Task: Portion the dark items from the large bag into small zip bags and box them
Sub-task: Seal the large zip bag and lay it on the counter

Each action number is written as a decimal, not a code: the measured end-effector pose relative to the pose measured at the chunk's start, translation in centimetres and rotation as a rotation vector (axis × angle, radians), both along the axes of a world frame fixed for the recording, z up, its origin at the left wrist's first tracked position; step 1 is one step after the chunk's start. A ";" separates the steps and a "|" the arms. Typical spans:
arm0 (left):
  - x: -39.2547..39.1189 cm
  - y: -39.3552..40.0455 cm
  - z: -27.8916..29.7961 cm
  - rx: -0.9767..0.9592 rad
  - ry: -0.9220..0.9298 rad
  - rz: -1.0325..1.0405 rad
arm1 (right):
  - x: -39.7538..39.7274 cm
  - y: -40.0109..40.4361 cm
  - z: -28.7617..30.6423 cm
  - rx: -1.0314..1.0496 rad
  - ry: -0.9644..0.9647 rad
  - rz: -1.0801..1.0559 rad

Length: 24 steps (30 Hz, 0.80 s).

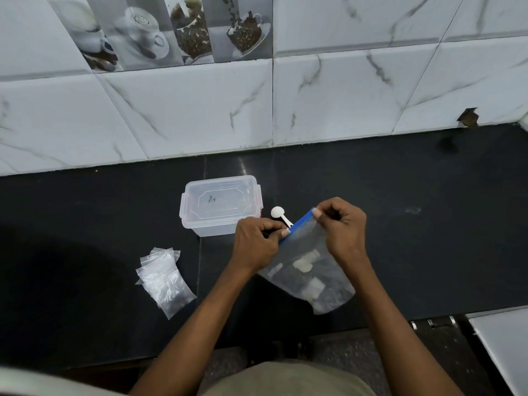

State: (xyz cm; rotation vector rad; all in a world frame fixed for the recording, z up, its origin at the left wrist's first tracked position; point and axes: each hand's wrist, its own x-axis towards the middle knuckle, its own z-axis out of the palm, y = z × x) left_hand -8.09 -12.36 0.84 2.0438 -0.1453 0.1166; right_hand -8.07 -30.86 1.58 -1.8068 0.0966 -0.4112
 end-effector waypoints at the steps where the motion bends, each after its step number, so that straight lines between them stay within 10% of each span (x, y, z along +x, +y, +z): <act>1: -0.1 0.4 -0.3 0.006 0.021 0.005 | 0.2 -0.6 0.2 0.008 -0.002 -0.028; 11: 0.5 3.0 -1.6 -0.072 0.211 0.085 | 1.6 -3.4 -1.1 0.134 0.167 -0.184; 18: 0.3 0.2 -3.1 -0.691 0.585 0.115 | 1.7 -1.9 -2.6 0.101 0.252 -0.239; 24: -1.7 -1.3 -5.4 -0.520 0.701 0.023 | 1.6 -1.8 -2.9 0.193 0.283 -0.394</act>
